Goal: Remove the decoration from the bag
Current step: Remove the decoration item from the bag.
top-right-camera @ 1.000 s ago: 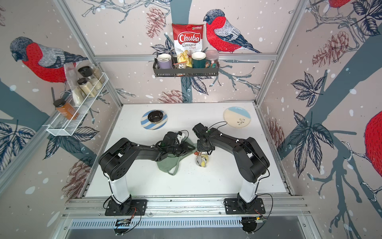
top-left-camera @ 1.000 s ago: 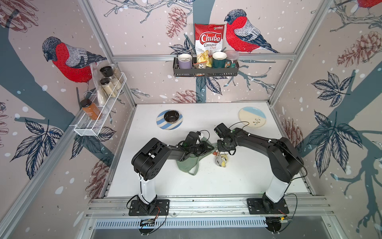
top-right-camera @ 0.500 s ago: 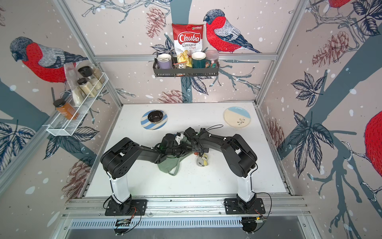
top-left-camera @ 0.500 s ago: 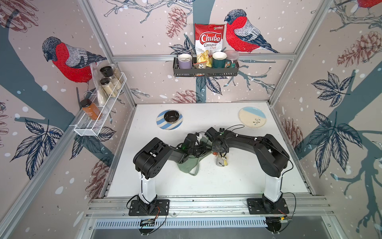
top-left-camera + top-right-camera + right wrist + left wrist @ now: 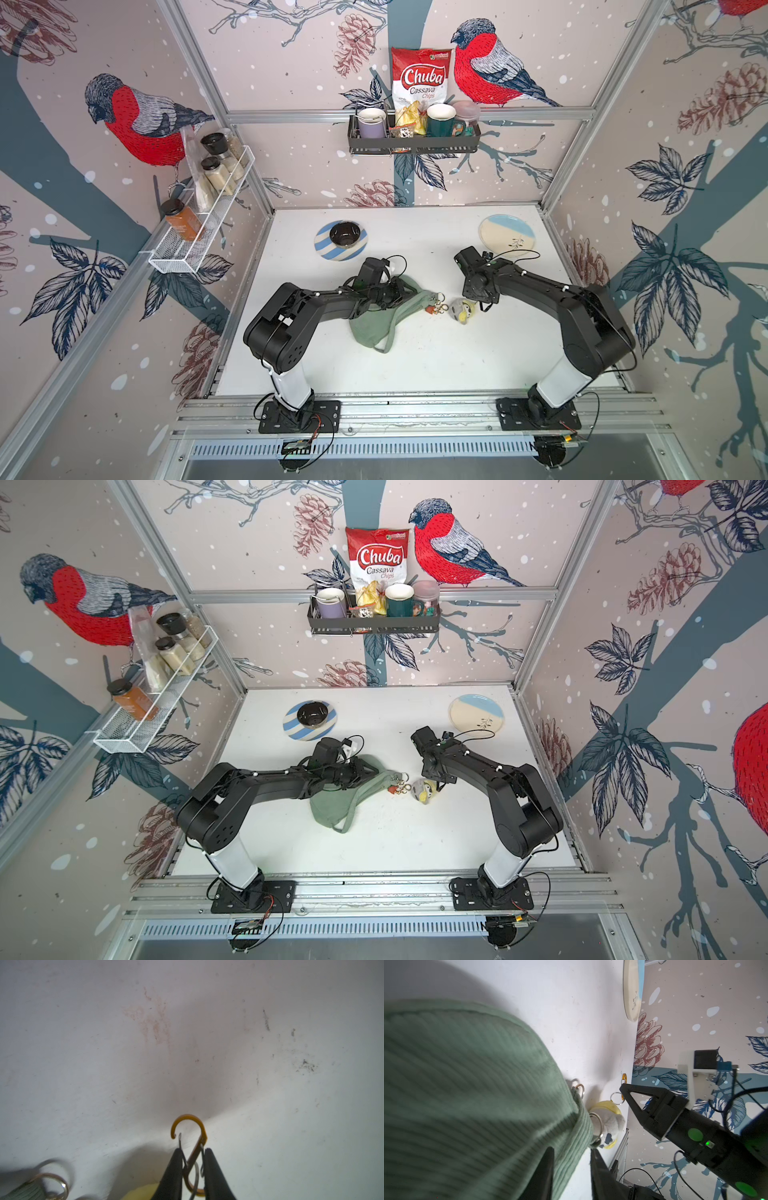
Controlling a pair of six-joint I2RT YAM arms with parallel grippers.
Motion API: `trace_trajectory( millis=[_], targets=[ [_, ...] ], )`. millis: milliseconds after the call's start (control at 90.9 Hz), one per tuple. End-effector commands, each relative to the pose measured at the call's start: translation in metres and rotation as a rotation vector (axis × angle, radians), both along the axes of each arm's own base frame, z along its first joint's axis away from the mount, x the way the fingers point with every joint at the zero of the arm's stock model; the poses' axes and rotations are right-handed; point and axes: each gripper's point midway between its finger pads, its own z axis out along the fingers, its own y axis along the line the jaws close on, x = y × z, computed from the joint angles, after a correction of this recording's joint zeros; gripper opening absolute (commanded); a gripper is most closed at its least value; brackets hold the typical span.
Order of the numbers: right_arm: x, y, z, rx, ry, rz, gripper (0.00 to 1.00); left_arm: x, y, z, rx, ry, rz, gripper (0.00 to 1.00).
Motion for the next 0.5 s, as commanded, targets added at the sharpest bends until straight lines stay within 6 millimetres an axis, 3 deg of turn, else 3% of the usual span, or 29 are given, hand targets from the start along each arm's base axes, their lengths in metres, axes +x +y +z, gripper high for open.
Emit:
trace_trajectory(
  millis=[0, 165, 209, 286, 407, 484],
  targets=[
    [-0.003, 0.009, 0.000, 0.042, 0.026, 0.068, 0.35, -0.006, 0.001, 0.005, 0.021, -0.007, -0.037, 0.32],
    [-0.003, -0.005, 0.019, 0.056, 0.013, 0.052, 0.67, -0.012, 0.011, 0.017, 0.084, -0.043, -0.053, 0.35],
    [-0.002, 0.003, 0.022, 0.158, 0.030, 0.069, 0.76, -0.013, 0.014, 0.021, 0.096, -0.049, -0.055, 0.35],
    [-0.009, 0.035, 0.032, 0.428, 0.111, 0.107, 0.90, -0.014, 0.016, 0.028, 0.108, -0.056, -0.059, 0.36],
    [-0.015, 0.054, 0.053, 0.497, 0.102, 0.171, 0.90, -0.011, 0.002, 0.068, 0.123, -0.194, -0.113, 0.39],
    [-0.014, 0.067, 0.061, 0.559, 0.040, 0.260, 0.89, -0.012, -0.021, 0.090, 0.060, -0.292, -0.170, 0.42]
  ],
)
